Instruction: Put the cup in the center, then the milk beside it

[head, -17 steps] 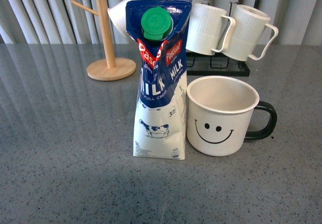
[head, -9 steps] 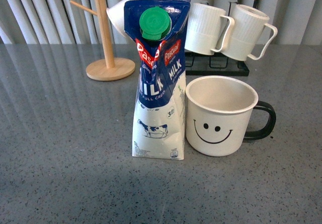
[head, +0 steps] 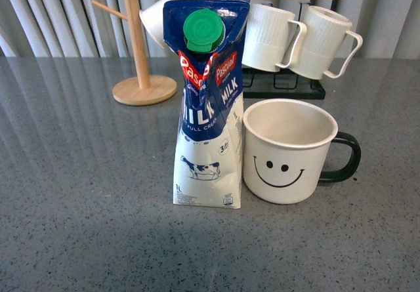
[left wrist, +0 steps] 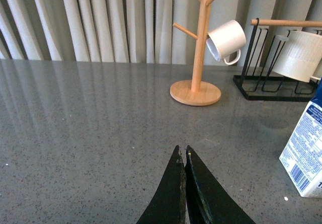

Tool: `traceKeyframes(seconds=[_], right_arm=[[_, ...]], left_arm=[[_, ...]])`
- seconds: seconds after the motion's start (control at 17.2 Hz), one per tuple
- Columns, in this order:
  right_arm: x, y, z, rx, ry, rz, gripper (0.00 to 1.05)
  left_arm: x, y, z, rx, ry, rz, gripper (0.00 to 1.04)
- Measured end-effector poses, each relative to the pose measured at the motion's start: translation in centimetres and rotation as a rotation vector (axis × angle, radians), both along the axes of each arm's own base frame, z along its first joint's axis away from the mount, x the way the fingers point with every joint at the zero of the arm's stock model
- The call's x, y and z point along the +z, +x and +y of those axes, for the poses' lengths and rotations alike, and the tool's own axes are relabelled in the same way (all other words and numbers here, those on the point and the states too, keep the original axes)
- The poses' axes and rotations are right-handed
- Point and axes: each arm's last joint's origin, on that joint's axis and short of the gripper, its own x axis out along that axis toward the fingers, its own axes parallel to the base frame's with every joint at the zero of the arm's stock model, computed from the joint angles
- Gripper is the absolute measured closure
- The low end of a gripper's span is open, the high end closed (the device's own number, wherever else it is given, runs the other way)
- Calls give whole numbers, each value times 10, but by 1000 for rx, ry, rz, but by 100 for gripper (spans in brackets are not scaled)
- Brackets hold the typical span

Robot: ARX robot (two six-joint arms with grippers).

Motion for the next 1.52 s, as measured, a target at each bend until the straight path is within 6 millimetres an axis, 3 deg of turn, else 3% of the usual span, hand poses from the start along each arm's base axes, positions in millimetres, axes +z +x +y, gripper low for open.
traceKeyframes(seconds=[0.64,0.76,1.52], right_arm=[[0,0,0,0,0,0,7],[0,0,0,0,0,0,7],[0,0,0,0,0,0,7]], left_arm=[[-12,-12,0,0,1,-17,104],[-16,-22,0,1,2,5,104],[-15,-22,0,0,2,-6,101]])
